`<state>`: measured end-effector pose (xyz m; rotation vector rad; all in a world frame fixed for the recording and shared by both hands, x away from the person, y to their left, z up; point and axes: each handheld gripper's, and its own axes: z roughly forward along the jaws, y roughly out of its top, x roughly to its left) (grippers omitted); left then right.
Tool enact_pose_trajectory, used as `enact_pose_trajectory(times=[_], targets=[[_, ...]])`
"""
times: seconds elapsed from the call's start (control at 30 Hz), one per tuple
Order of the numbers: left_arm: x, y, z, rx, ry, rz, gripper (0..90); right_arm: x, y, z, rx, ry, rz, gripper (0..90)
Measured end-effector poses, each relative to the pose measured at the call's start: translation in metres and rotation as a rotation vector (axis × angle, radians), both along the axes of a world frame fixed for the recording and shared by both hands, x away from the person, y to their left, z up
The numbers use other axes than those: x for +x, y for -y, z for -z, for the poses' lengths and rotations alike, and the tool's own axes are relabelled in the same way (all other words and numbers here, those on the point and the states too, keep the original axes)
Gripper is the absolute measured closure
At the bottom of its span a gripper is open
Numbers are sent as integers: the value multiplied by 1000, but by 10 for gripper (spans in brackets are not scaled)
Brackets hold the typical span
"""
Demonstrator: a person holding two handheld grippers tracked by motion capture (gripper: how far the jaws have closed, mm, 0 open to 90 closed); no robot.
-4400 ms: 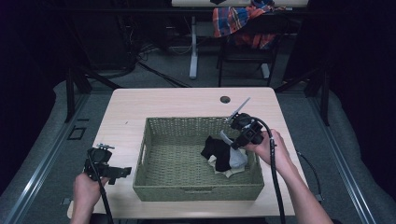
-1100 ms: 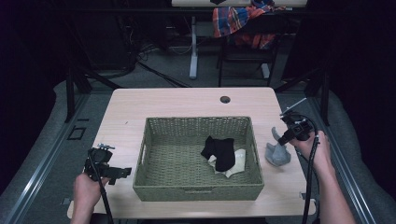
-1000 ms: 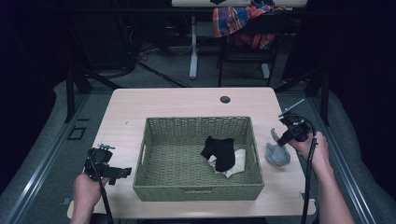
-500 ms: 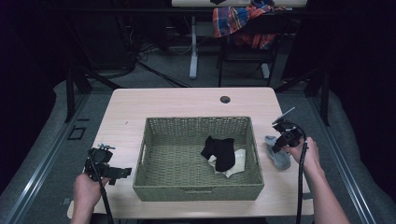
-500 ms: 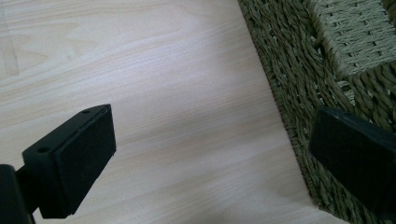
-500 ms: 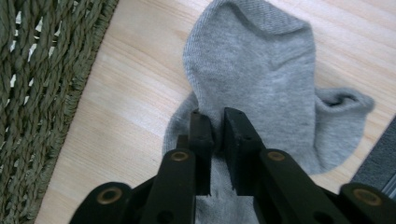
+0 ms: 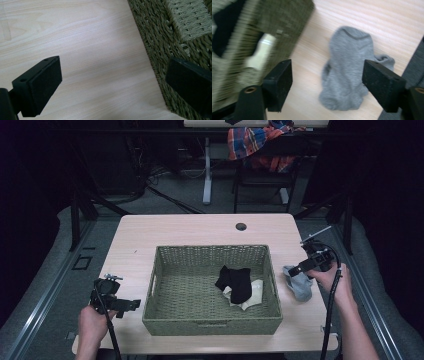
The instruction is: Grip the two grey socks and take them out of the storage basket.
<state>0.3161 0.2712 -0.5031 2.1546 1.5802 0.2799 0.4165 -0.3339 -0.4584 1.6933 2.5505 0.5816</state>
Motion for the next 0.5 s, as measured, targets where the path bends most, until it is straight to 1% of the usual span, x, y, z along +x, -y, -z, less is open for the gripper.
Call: enact_pose_trajectory(times=[0.03,0.07,0.2,0.23,0.27,0.3,0.33,0.37,0.4,0.43,0.5], targets=[[0,0,0,0,-1,0,10,-2,0,-7,9,-3,-17,193],[0,0,0,0,-1,1,10,-4,-2,-11,13,14,-10,156],[0,0,0,2,-2,5,10,-12,-9,-27,15,33,-43,138],[0,1,0,1,-1,3,10,-14,-12,-30,27,40,-48,133],[0,1,0,0,-1,3,10,-15,-14,-33,18,43,-64,118],[0,1,0,0,-2,4,10,-17,-17,-36,25,47,-69,103],[0,1,0,0,-2,5,10,-19,-19,-39,8,54,-80,95],[0,1,0,0,-2,5,10,-20,-22,-43,3,51,-93,85],[0,1,0,0,-2,5,10,-22,-23,-44,4,63,-99,78],[0,1,0,0,-2,5,10,-23,-26,-47,1,65,-113,75],[0,1,0,0,-1,6,10,-26,-30,-51,1,69,-118,70]])
